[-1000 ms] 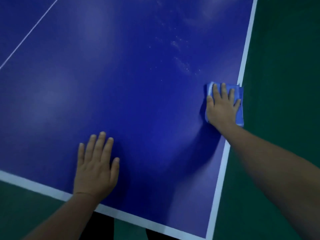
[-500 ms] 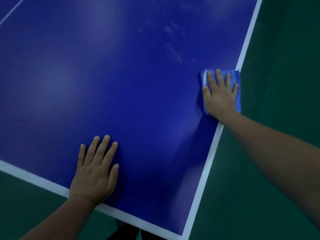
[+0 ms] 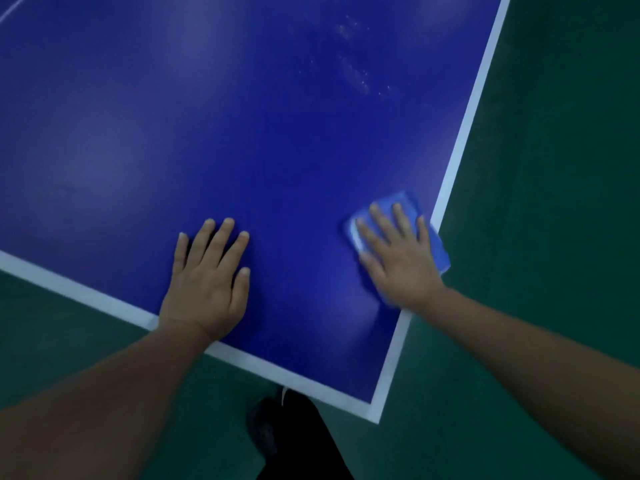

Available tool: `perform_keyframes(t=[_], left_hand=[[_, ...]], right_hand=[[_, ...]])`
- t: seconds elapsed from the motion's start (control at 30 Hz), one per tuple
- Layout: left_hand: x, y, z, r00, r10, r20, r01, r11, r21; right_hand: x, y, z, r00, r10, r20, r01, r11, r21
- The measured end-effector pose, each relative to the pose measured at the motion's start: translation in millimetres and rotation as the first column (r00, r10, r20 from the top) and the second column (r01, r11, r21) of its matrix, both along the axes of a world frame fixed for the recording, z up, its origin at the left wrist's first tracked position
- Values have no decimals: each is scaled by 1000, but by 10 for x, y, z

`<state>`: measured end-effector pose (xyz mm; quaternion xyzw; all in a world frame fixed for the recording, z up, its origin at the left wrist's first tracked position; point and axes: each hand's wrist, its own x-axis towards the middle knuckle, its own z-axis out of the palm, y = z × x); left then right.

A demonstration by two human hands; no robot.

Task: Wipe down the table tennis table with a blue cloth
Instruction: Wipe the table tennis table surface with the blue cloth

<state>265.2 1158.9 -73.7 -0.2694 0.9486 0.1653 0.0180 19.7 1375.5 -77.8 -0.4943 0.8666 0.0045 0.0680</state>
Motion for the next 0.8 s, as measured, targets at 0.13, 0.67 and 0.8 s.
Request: perform_keyframes(t=[0.13,0.67,0.8], left_hand=[[19,11,-15,999,12,-39,-12,1000,-6],[22,-9,-35,1000,-2,-16,2,1000,-7],[23,-12,-29,1000,-2,-19,2,1000,-4]], right_hand=[[286,-325,2,945,-326,-4,326,945,-17],[-318,-473,34,852,-519,75,521,854,-9],[237,-695,-36,968,-249,14,249,968,-40]])
